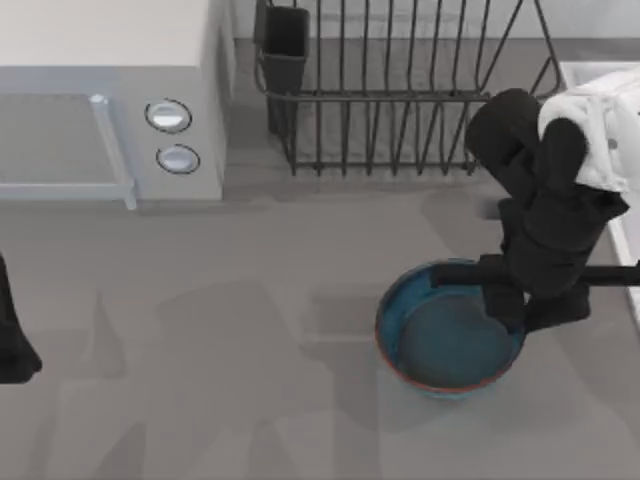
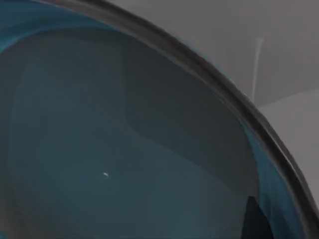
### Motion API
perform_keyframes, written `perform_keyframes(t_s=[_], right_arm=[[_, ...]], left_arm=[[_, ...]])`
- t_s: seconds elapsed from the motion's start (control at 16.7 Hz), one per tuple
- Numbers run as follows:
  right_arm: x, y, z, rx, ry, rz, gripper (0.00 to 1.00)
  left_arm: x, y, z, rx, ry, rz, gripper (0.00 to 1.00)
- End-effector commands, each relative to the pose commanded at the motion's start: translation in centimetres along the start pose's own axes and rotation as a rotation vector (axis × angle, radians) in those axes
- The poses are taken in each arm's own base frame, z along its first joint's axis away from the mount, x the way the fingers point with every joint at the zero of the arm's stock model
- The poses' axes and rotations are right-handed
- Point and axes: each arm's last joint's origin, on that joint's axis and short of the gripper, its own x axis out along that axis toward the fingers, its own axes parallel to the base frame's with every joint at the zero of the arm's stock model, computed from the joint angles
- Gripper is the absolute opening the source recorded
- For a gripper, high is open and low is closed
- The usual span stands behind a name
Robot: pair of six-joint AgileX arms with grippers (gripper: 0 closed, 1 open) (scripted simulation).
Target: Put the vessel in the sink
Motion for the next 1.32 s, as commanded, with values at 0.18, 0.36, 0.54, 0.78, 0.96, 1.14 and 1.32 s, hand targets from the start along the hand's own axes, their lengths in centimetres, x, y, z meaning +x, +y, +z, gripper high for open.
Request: perform_keyframes(t_s=[0.18,0.36,0.54,0.78,0.96,1.14,1.32], right_arm=[[-4.2,0.2,0.2,-0.001,0.014,-0.008,0.00],[-8.8,0.0,-0.2,-0.005,0.019,-0.012,0.00],[-11.8,-0.3,-0.8,-0.008,0.002,-0.003,0.00],[-12.2,-0.4,-0.8,-0.009,-0.001,-0.002,0.00],[-11.9,-0.3,-0.8,-0.009,-0.001,0.004,0.00],[-10.9,-1.0,-0.1,0.001,-0.026,0.063,0.00],[-9.0,-2.6,1.2,0.025,-0.092,0.167,0.00]], left_arm=[[0.0,0.0,0.0,0.000,0.000,0.000,1.00],[0.0,0.0,0.0,0.000,0.000,0.000,1.00],[0.0,0.0,0.0,0.000,0.000,0.000,1.00],[0.0,0.0,0.0,0.000,0.000,0.000,1.00],[0.0,0.0,0.0,0.000,0.000,0.000,1.00],[0.0,0.0,0.0,0.000,0.000,0.000,1.00],[0.0,0.0,0.0,0.000,0.000,0.000,1.00]])
